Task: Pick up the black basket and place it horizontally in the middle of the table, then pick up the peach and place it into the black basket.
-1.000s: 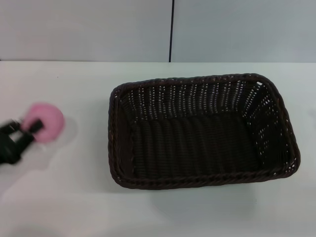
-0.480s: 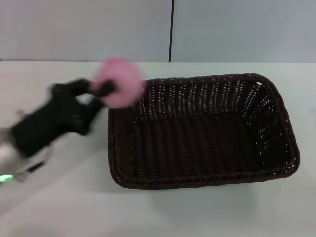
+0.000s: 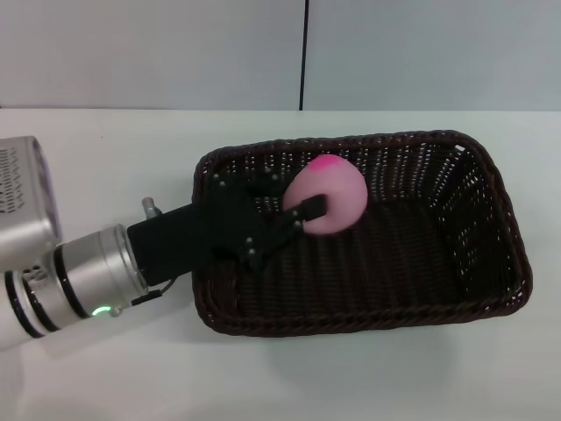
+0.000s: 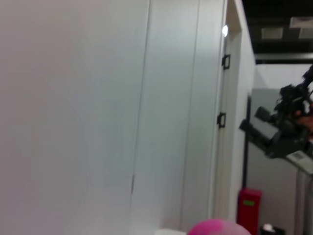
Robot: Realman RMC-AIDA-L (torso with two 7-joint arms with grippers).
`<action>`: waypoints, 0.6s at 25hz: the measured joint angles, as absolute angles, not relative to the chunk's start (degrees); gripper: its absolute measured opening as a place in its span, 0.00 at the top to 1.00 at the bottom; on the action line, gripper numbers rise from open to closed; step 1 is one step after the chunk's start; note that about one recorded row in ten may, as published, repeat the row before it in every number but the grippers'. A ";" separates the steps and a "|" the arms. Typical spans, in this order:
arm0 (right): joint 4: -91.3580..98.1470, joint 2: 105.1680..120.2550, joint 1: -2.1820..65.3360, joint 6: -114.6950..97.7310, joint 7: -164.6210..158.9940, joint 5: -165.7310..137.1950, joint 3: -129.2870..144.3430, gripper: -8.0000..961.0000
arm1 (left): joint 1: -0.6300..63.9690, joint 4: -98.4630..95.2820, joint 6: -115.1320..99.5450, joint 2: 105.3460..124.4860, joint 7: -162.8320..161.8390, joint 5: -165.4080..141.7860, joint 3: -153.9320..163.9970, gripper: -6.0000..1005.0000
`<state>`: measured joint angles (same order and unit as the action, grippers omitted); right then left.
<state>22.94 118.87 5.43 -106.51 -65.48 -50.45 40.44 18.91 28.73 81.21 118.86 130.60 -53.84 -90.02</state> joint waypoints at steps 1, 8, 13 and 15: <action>22.61 118.87 5.39 -106.51 -65.32 -50.45 40.43 0.41 | 18.71 29.08 80.17 118.97 130.75 -53.54 -89.74 0.80; 20.22 118.81 5.69 -106.39 -63.09 -50.32 40.31 0.41 | 18.28 30.03 78.29 118.68 131.51 -52.03 -88.34 0.47; 19.24 118.73 5.86 -105.91 -61.92 -50.24 40.27 0.41 | 17.31 30.02 77.72 118.56 132.09 -51.27 -89.59 0.30; 18.24 118.77 5.89 -105.10 -60.89 -50.15 40.16 0.41 | 15.92 29.80 77.65 118.55 134.33 -50.67 -92.18 0.25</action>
<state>18.24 118.77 5.89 -105.10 -60.89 -50.15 40.16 15.92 29.80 77.65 118.55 134.33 -50.67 -92.18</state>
